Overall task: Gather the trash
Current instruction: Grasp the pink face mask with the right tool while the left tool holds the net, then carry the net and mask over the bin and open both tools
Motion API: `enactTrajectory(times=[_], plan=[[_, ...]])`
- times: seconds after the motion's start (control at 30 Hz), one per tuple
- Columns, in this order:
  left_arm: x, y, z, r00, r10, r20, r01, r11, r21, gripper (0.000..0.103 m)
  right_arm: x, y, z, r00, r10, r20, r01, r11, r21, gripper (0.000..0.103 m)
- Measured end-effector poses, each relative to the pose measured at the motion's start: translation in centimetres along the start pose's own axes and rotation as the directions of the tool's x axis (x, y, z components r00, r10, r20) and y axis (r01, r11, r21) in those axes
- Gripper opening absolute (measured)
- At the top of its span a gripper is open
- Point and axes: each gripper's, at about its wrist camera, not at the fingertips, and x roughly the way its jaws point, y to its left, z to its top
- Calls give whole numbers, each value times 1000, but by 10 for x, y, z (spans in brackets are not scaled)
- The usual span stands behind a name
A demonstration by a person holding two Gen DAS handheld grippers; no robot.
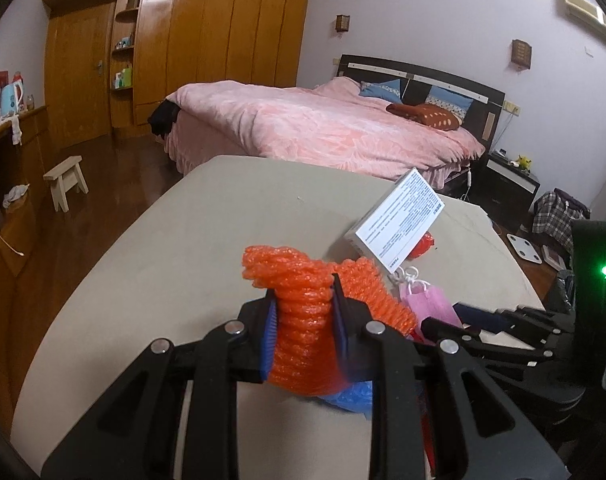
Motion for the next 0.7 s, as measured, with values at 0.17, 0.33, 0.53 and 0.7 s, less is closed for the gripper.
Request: enactTrajectory(times=[0.17,0.33,0.53,0.7], plan=[[-3,0,3,1000,1,6,-1,1000,4,22,-12,1,1,999,7,31,-6,1000,-10,12],[-10,-4,8,1000,-1,28,0,1000,16,22,-38,-5,12,995,11,96,-11,1000,-4,11],[-26,-21,18,998,-14,60,12,999,37,22,-69,-13,19,987,10,158,-12,1000,8,11],[-37,-43,22,996,-35,79,30,998,63,22,-94,-22,23,979,4,205,-9,1000,23,11]])
